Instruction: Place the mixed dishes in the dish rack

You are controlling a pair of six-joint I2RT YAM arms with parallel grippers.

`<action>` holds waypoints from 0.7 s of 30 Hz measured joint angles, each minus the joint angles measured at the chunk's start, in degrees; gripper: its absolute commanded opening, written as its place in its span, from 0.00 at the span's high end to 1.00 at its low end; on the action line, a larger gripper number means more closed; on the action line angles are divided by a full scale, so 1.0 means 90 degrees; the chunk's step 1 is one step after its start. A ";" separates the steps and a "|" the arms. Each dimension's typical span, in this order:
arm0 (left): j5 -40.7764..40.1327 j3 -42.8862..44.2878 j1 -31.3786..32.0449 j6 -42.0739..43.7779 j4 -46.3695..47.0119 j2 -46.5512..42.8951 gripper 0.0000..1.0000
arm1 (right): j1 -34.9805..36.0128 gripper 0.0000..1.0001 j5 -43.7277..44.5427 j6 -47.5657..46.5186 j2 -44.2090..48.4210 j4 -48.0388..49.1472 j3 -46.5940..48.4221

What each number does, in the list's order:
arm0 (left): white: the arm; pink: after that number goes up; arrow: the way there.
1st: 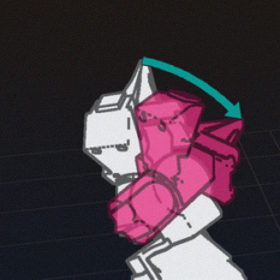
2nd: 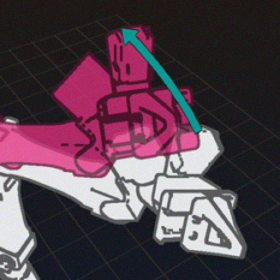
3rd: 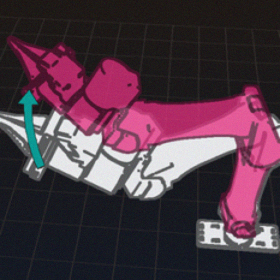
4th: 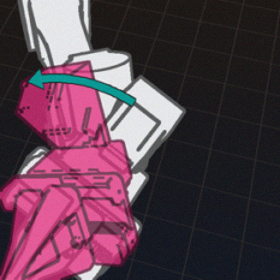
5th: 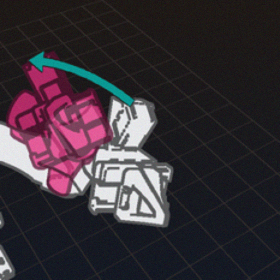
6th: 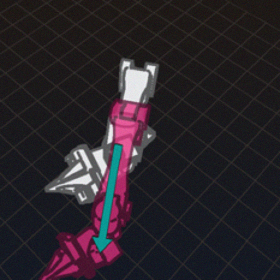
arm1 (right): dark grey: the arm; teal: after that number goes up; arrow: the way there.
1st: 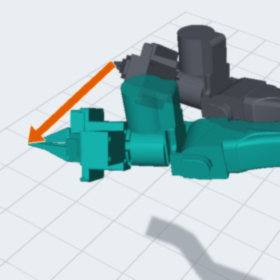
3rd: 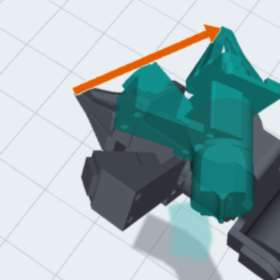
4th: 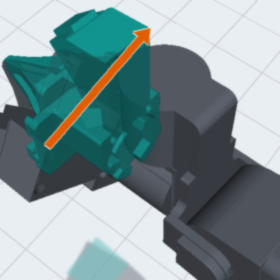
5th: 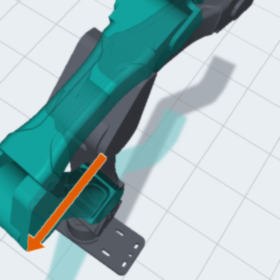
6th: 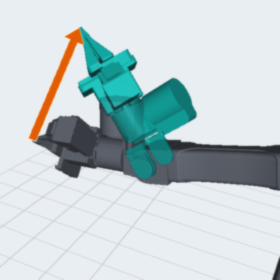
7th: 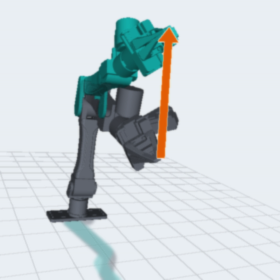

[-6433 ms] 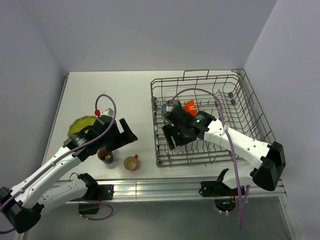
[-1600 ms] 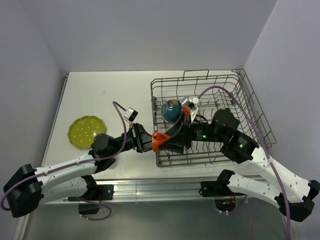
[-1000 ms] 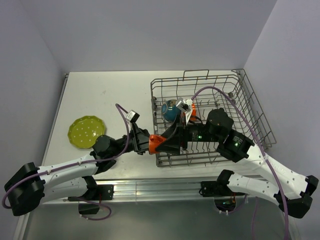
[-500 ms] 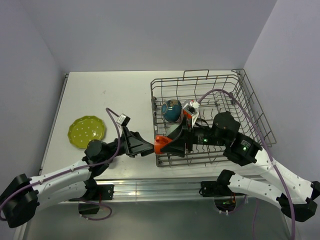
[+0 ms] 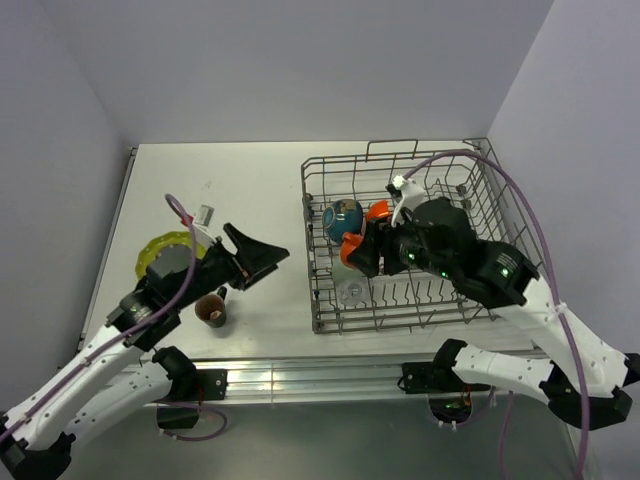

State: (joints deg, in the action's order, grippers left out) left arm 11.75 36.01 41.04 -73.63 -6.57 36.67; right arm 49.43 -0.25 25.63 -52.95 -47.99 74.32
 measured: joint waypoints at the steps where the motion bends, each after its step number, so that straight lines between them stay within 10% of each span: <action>1: -0.0248 0.0398 0.0000 0.0160 -0.0525 0.0049 0.11 | -0.0080 1.00 0.0187 0.0000 -0.0136 -0.0192 0.0068; 12: -0.2142 0.1717 -0.0007 0.0503 -0.4410 0.0515 0.16 | -0.1219 1.00 0.1134 -0.0126 -0.1353 -0.1263 -0.0022; 21: -0.2399 0.1384 -0.0010 0.0209 -0.5110 0.0437 0.16 | -0.1860 1.00 0.1180 -0.0430 -0.1817 -0.1243 -0.0491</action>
State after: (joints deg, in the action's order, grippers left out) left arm -9.85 48.47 40.95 -71.75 -52.56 40.60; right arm 32.69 10.37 21.76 -69.30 -59.18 69.91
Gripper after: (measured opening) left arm 0.840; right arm 0.661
